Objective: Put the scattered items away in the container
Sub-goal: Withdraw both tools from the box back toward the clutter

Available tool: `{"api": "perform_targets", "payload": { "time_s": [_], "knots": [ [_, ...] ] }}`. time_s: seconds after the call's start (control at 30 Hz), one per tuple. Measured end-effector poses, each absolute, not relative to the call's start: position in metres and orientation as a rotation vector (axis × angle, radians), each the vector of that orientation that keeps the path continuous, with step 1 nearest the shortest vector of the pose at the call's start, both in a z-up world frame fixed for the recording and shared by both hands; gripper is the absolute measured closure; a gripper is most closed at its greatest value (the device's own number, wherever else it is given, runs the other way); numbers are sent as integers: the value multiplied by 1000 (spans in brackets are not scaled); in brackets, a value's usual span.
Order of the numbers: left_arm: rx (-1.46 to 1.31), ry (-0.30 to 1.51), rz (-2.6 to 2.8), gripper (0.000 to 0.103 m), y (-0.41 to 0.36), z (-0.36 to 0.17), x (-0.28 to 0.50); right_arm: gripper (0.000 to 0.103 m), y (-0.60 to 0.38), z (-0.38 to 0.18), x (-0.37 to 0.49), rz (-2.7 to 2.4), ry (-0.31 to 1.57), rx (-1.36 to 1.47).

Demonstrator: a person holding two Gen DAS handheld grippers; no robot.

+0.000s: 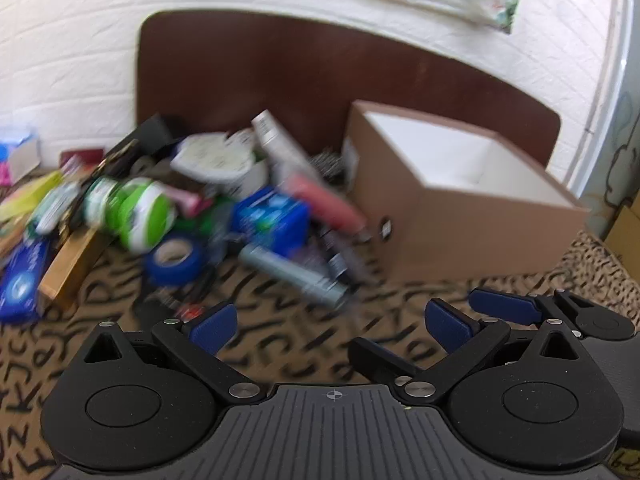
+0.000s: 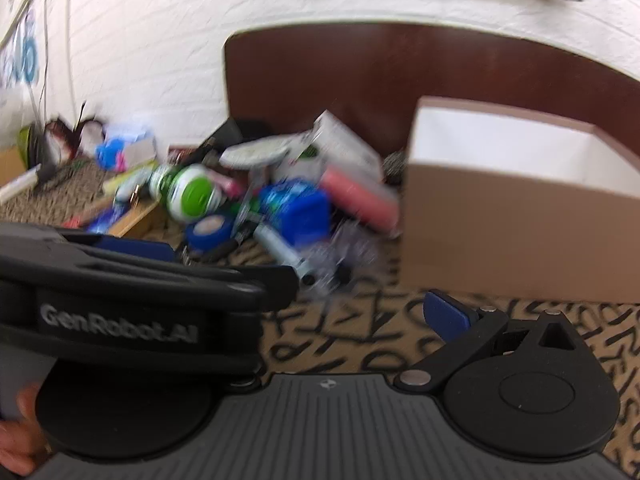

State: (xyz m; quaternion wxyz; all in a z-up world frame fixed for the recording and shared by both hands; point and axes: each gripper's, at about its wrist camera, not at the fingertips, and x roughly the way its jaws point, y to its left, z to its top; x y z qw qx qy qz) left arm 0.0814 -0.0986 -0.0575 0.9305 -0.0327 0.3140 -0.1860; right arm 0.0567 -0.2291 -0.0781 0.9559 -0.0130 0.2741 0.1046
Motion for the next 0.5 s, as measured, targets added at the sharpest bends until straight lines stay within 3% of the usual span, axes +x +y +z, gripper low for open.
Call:
{"api": "perform_targets", "payload": {
  "time_s": [0.3, 0.5],
  "knots": [
    [-139, 701, -306, 0, -39, -74, 88, 0, -208, -93, 65, 259, 597, -36],
    [-128, 725, -304, 11, -25, -79, 104, 6, -198, -99, 76, 287, 621, -28]
  ]
}}
